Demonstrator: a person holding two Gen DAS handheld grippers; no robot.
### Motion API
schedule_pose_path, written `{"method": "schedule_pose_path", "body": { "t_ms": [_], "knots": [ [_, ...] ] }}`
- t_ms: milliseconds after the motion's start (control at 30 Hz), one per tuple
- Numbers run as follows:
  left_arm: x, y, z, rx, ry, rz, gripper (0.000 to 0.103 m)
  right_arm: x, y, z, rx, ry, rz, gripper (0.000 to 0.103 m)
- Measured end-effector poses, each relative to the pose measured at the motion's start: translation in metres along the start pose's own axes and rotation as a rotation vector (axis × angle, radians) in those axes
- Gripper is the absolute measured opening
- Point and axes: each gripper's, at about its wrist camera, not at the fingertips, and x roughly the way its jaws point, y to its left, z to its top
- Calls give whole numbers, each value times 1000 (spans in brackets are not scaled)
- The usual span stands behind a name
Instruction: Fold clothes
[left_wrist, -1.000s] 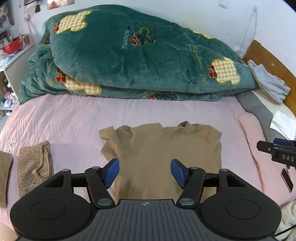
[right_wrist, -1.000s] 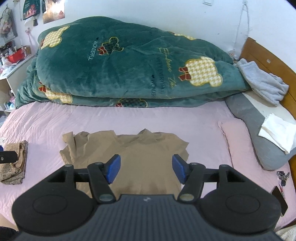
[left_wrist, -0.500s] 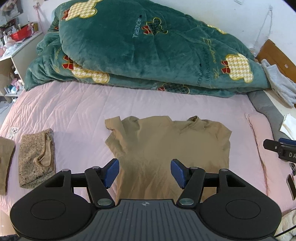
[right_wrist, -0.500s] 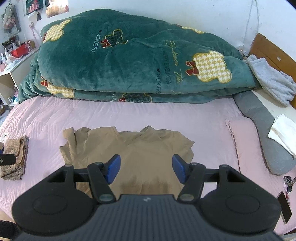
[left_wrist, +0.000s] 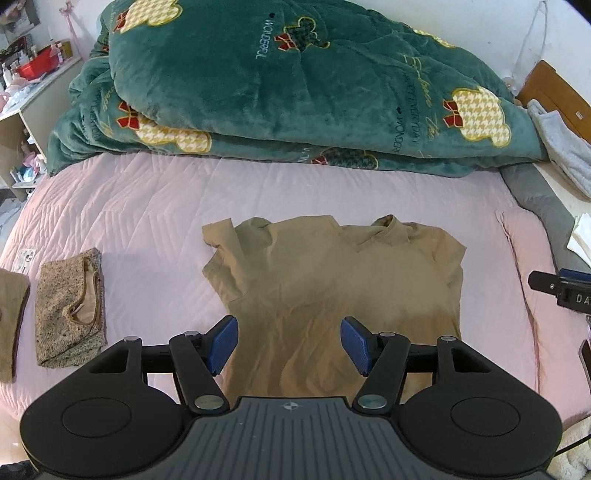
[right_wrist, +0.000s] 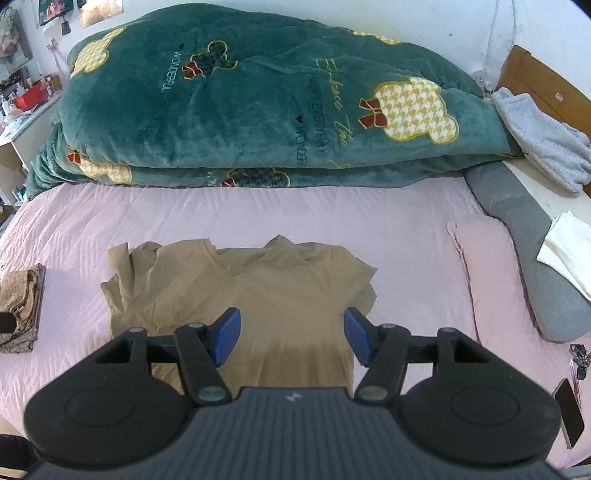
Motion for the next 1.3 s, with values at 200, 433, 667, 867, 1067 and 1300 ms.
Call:
{"method": "schedule_pose_path", "body": {
  "t_ms": [200, 433, 667, 867, 1067, 1300],
  "knots": [
    [6, -12, 2, 2, 14, 5, 63, 4, -13, -3, 5, -4, 14, 62],
    [15, -21, 1, 35, 59, 1, 63, 9, -33, -21, 49, 25, 23, 62],
    [38, -75, 28, 257, 78, -46, 63, 5, -66, -71, 174, 82, -11, 62],
    [77, -147, 57, 467, 60, -126, 63, 4, -86, -126, 281, 136, -112, 63],
    [139, -235, 75, 663, 32, -209, 63, 22, -94, -188, 402, 208, -211, 63],
    [223, -305, 73, 744, 36, -218, 63, 59, -91, -247, 541, 308, -237, 63]
  ]
}}
